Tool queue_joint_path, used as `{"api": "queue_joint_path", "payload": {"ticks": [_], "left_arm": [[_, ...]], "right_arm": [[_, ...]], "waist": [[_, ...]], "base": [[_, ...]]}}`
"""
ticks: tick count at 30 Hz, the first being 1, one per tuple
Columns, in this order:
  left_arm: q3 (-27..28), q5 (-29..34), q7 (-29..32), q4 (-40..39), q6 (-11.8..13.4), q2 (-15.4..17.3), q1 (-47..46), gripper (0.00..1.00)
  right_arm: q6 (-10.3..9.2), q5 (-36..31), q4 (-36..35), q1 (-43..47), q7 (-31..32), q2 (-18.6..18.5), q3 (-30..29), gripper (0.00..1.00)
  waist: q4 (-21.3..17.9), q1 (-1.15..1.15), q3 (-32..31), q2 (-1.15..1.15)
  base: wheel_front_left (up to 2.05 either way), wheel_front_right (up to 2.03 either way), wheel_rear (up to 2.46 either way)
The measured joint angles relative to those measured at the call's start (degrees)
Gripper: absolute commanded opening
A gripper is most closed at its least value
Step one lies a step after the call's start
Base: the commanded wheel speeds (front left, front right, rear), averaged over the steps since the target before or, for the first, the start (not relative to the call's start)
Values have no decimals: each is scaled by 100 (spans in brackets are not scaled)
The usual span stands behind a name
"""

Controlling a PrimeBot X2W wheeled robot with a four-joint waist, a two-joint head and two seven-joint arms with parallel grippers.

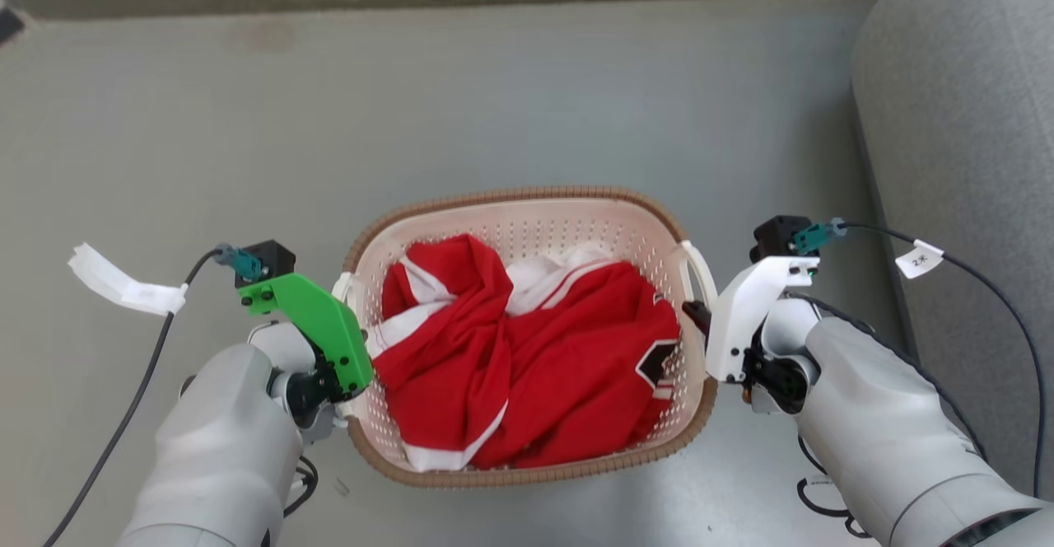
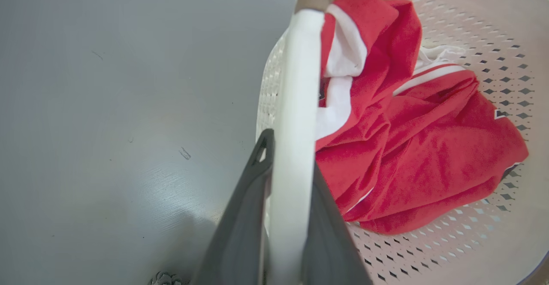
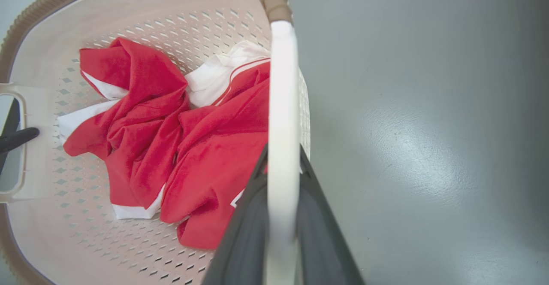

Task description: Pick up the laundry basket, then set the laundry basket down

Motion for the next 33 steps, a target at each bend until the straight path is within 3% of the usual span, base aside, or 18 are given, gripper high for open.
{"api": "queue_joint_path", "payload": {"ticks": [33], "left_arm": [[-209, -327, 770, 297, 0, 1, 594, 0]], "right_arm": [[-5, 603, 156, 570, 748, 19, 346, 0]], "waist": [[-84, 0, -1373, 0]], "base": [[0, 0, 0]]}}
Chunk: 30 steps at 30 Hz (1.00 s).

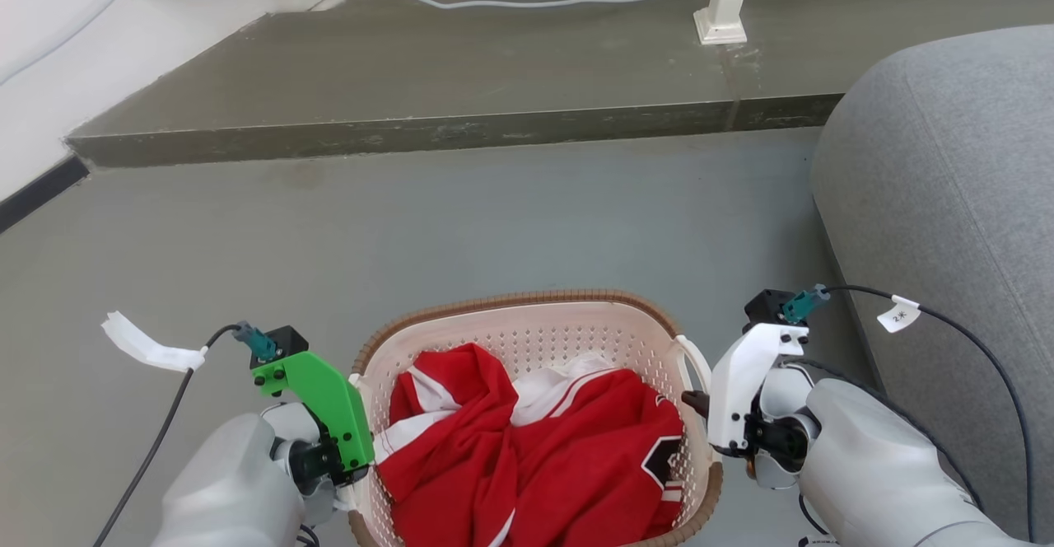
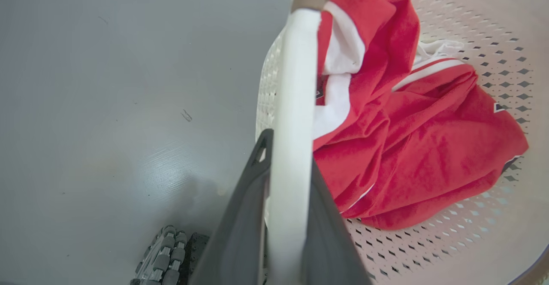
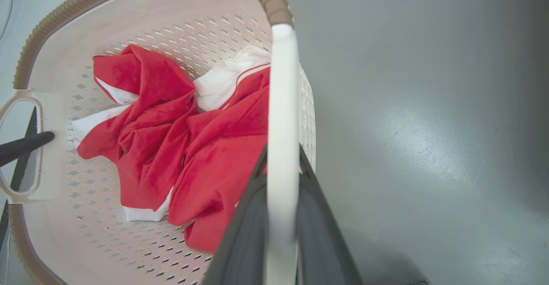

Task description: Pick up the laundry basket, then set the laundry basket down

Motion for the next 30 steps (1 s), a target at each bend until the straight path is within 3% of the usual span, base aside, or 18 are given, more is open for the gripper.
{"api": "queue_joint_path", "payload": {"ticks": [30], "left_arm": [[-24, -10, -57, 38, 0, 3, -4, 0]], "right_arm": [[0, 231, 1, 0, -2, -5, 159, 0]], "waist": [[22, 0, -21, 0]], "base": [[0, 0, 0]]}}
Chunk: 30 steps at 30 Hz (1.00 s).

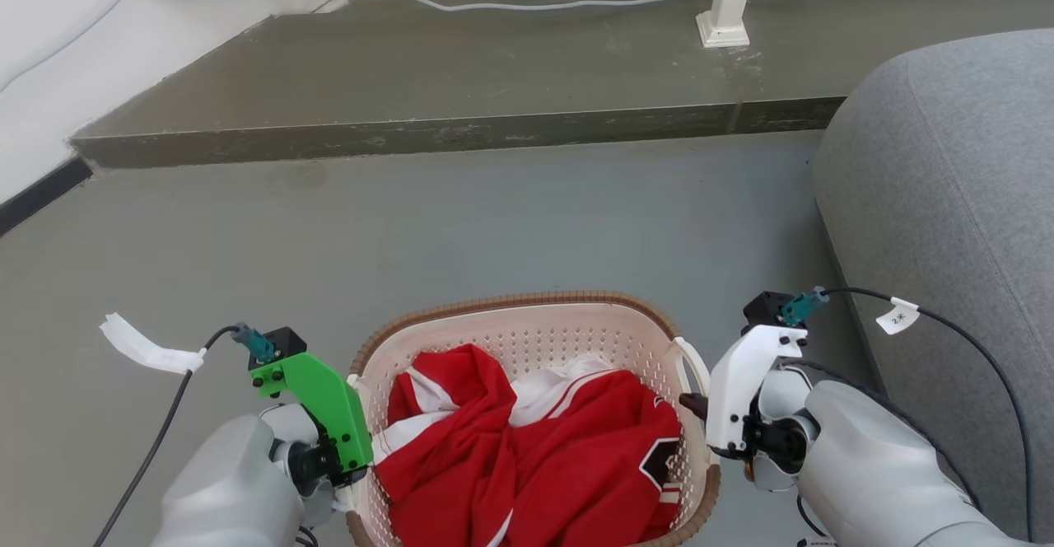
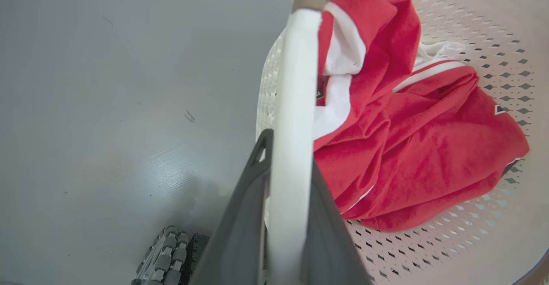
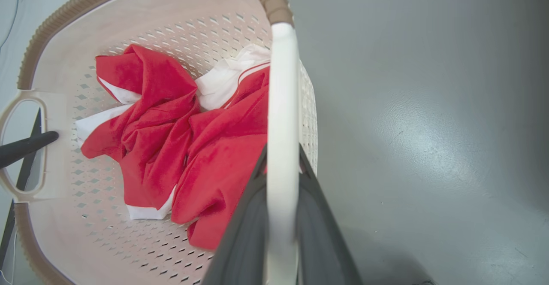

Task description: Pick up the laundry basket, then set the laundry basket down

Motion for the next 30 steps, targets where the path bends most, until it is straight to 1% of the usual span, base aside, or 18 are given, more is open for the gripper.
{"api": "queue_joint_path", "payload": {"ticks": [12, 16, 23, 25, 30], "left_arm": [[-88, -4, -49, 0, 0, 1, -8, 0], [-130, 4, -125, -13, 0, 1, -44, 0], [-191, 91, -369, -100, 0, 26, -226, 0], [-199, 123, -436, -137, 0, 29, -296, 0], [-229, 165, -603, -192, 0, 35, -442, 0]], "right_arm": [[0, 51, 5, -2, -54, -2, 37, 0], [0, 51, 4, -20, -179, -3, 46, 0], [-2, 48, -1, -157, -400, -3, 66, 0], [-44, 38, -1, -221, -474, -3, 67, 0], [-45, -18, -7, -413, -620, -20, 96, 0]], "waist": [[-20, 0, 54, 0], [-19, 0, 134, 0], [-26, 0, 376, 0], [-27, 0, 472, 0], [-26, 0, 762, 0]], "base": [[0, 0, 0], [0, 0, 0], [0, 0, 0], [0, 0, 0], [0, 0, 0]]}}
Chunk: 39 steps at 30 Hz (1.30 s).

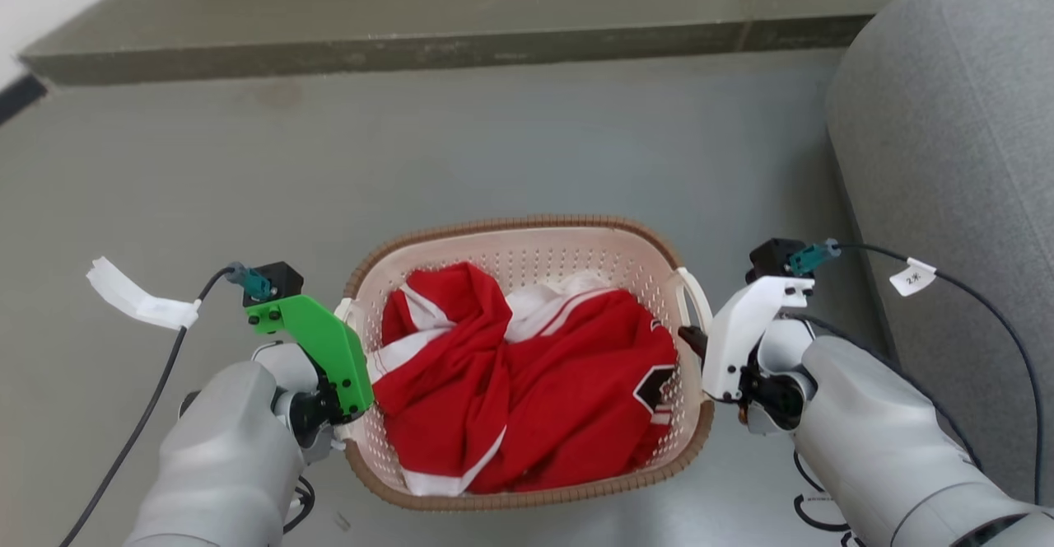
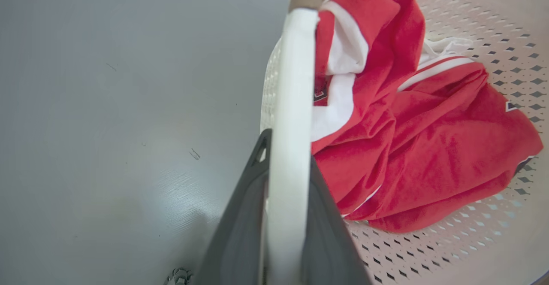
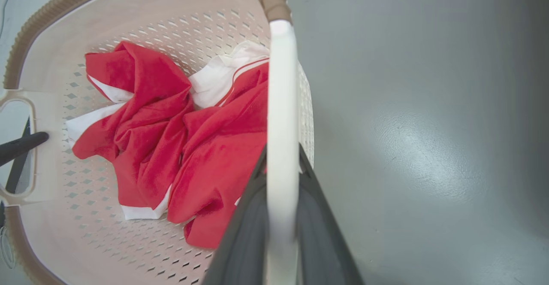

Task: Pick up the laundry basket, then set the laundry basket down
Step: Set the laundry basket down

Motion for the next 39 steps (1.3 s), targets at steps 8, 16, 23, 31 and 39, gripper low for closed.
{"api": "queue_joint_path", "payload": {"ticks": [8, 16, 23, 31, 39], "left_arm": [[-92, 219, -372, -59, 2, 31, -219, 0], [-123, 279, -760, -183, 35, 55, -503, 0], [-132, 332, -1076, -221, 85, 36, -695, 0], [-165, 538, -1445, -299, 144, 12, -976, 0], [-230, 632, -1766, -348, 202, 30, -1257, 0]], "right_arm": [[-57, -104, -20, -283, -366, -7, 42, 0], [-107, -193, -46, -560, -760, -45, 30, 0], [-109, -308, -70, -781, -1066, -101, 30, 0], [-155, -408, -109, -1042, -1488, -165, 32, 0], [-157, -500, -129, -1341, -1789, -202, 44, 0]], "waist": [[-9, 0, 638, 0], [-34, 0, 1256, 0], [-36, 0, 1818, 0], [-14, 1, 2451, 0], [8, 1, 2966, 0]], "base": [[0, 0, 0], [0, 0, 0], [0, 0, 0], [0, 0, 0], [0, 0, 0]]}}
